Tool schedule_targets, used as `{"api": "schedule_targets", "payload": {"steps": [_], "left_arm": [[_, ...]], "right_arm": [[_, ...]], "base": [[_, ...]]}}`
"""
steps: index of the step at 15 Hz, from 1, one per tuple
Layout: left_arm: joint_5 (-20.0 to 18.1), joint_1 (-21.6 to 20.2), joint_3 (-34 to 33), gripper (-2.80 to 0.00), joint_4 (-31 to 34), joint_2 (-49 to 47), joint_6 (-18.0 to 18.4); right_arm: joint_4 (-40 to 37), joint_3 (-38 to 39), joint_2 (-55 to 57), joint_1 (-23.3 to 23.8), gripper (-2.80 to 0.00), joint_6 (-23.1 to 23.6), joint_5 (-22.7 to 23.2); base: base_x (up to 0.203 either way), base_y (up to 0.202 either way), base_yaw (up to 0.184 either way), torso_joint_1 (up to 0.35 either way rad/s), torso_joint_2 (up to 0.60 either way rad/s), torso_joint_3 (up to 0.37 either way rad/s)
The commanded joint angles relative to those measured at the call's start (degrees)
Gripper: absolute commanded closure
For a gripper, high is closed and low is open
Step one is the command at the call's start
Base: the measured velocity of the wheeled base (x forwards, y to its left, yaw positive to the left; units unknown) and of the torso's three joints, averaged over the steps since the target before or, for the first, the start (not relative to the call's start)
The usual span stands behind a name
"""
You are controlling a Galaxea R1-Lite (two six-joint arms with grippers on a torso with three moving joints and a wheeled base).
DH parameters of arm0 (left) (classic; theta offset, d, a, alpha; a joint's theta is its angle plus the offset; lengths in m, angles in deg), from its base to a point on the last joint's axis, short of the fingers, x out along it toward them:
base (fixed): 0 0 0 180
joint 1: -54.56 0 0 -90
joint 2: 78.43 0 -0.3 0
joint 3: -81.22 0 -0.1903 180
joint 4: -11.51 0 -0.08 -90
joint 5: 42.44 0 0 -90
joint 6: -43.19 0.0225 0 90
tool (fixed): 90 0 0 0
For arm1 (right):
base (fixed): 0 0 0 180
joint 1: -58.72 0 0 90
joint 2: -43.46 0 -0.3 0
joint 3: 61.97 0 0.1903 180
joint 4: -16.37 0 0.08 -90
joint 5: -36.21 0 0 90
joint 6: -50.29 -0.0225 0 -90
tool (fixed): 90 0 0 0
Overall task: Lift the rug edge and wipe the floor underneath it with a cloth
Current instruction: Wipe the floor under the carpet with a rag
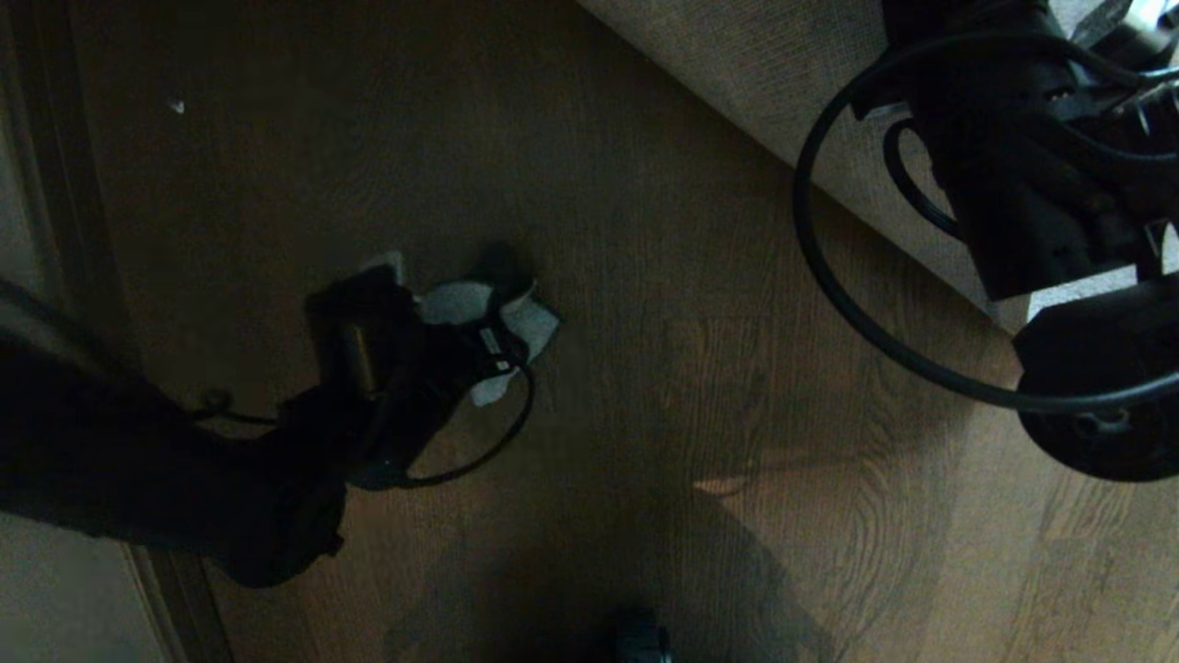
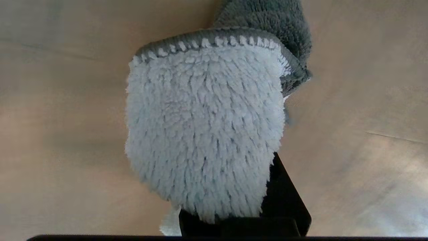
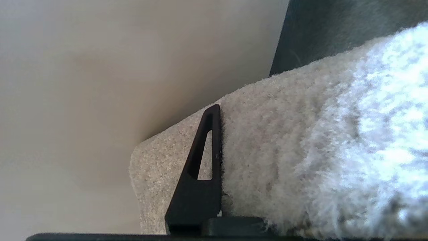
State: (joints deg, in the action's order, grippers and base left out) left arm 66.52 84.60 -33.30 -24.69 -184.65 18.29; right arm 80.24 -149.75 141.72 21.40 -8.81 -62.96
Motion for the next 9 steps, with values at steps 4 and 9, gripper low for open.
{"api": "schedule_targets", "payload": {"steps": [4, 9], "left_arm": [[0.0, -1.0, -15.7, 0.00, -0.2, 12.6, -0.1], [-0.4, 11.6, -22.9, 0.00, -0.1, 15.7, -0.1]], "right_arm": [[2.7, 0.0, -0.3, 0.0, 0.00, -0.4, 0.1], [2.7, 0.3, -0.7, 0.0, 0.00, -0.3, 0.1]], "base": [[0.000, 0.000, 0.000, 0.000, 0.00, 0.000], [0.000, 0.000, 0.000, 0.000, 0.00, 0.000]]}}
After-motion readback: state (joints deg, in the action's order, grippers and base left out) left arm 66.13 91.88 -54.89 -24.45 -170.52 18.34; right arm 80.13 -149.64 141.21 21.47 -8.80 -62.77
